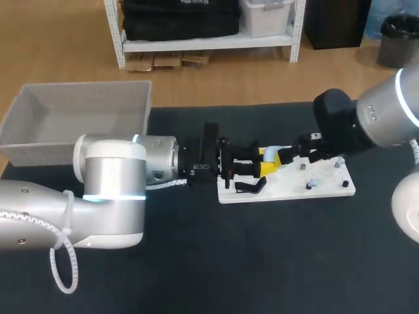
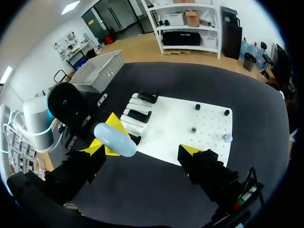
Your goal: Pick up each earbud case from the left stands, insert the matching earbuds, close the lid, and place the case in the box.
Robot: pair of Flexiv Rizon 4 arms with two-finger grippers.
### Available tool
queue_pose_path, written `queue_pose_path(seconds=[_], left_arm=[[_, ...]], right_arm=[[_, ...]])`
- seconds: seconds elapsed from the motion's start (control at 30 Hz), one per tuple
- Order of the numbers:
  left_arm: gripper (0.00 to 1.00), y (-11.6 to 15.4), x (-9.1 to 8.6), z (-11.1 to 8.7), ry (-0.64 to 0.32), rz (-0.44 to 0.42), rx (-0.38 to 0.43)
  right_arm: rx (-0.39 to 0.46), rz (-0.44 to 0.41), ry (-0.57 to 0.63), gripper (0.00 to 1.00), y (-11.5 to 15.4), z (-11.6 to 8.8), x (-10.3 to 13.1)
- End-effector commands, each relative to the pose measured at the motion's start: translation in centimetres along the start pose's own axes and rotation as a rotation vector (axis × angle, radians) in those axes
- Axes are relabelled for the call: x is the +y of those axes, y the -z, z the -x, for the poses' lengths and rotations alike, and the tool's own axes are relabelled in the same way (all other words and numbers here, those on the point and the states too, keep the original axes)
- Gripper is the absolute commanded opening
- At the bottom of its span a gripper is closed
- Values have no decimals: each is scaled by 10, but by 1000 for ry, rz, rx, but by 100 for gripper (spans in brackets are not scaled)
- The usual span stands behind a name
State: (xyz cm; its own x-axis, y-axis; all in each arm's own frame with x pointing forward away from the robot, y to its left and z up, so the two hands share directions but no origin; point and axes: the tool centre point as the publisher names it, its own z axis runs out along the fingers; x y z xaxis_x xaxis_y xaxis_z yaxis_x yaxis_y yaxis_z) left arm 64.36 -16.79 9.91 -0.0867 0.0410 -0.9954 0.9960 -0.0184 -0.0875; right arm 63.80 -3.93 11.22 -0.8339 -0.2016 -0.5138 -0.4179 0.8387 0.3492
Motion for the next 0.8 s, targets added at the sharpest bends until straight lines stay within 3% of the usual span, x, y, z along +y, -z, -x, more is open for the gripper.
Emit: queue_pose_path(seconds=[0.03,0.53,0.8], left_arm=[[0,-1,0,0,2,-7,2],[0,-1,0,0,2,-7,2],[0,2,0,0,-17,-7,-7]], right_arm=[[-6,-13,-2,100,-2,4,0],[-55,-13,5,100,25,22,3],[-81,-84,53,100,57,35,-13]])
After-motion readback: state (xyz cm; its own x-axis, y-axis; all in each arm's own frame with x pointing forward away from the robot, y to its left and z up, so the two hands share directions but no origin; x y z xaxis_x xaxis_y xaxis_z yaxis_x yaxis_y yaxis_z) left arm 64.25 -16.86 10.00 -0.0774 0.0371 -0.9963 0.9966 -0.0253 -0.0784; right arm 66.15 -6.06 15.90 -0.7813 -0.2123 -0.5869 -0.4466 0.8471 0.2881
